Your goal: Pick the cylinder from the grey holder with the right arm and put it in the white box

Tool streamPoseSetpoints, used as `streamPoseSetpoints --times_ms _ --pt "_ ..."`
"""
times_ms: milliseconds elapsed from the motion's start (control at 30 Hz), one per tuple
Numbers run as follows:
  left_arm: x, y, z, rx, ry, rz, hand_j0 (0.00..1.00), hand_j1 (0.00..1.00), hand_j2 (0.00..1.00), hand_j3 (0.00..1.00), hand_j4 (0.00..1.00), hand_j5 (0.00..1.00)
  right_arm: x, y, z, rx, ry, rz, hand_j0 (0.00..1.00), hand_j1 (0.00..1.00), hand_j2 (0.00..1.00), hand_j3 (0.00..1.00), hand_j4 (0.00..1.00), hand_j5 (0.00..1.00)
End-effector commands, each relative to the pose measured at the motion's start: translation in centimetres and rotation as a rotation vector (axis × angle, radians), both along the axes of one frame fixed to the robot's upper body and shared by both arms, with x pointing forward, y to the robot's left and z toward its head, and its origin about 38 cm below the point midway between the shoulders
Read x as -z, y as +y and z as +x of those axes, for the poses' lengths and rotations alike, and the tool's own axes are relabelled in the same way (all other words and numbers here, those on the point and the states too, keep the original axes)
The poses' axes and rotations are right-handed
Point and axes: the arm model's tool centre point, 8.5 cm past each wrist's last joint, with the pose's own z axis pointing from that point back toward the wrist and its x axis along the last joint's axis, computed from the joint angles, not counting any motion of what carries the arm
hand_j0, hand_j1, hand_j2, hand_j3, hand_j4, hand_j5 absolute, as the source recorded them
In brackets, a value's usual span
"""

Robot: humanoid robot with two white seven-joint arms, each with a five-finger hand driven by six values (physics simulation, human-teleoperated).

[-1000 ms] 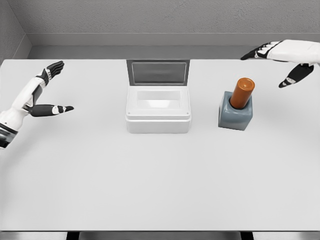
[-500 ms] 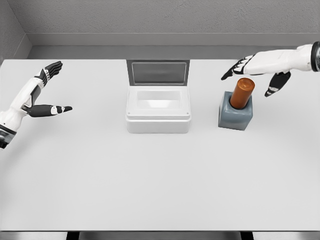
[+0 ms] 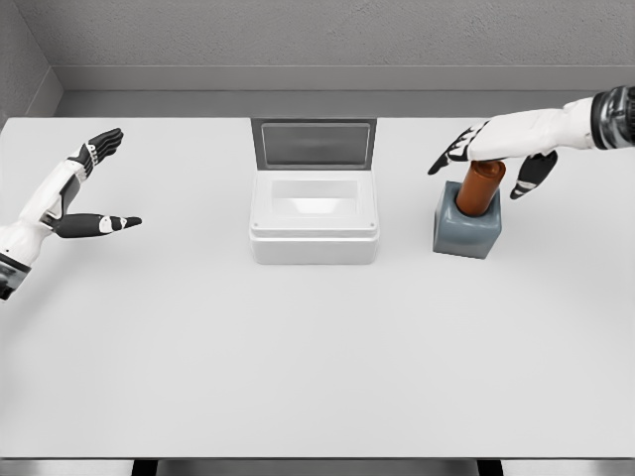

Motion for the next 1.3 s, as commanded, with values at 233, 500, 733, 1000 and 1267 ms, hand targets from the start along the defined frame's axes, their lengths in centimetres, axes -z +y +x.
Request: streamPoseSetpoints --times_ms 233,500,733,1000,1267 --pt "0.2 0.4 0.1 -0.011 0.009 -0.007 1.00 1.00 1.00 1.00 1.00 1.00 0.3 -0.5 0.4 0.014 -0.007 -0.020 0.85 0.85 0.85 0.85 0.85 0.85" --pt "0.3 0.4 0.0 -0.012 0.012 -0.007 1.00 1.00 1.00 1.00 1.00 1.00 0.5 -0.1 0.4 0.005 -0.004 -0.024 0.76 0.76 0.76 0.76 0.76 0.76" --pt "0.3 0.4 0.0 -0.012 0.012 -0.007 1.00 1.00 1.00 1.00 1.00 1.00 0.9 0.2 0.3 -0.004 0.005 -0.034 0.69 0.69 0.69 0.69 0.69 0.69" --pt "0.3 0.4 0.1 -0.012 0.012 -0.007 1.00 1.00 1.00 1.00 1.00 1.00 1.1 0.0 0.3 -0.007 0.003 -0.054 0.60 0.60 0.60 0.60 0.60 0.60" --pt "0.2 0.5 0.1 -0.013 0.010 -0.008 1.00 1.00 1.00 1.00 1.00 1.00 0.9 -0.3 0.3 -0.003 0.000 -0.061 0.54 0.54 0.54 0.54 0.54 0.54"
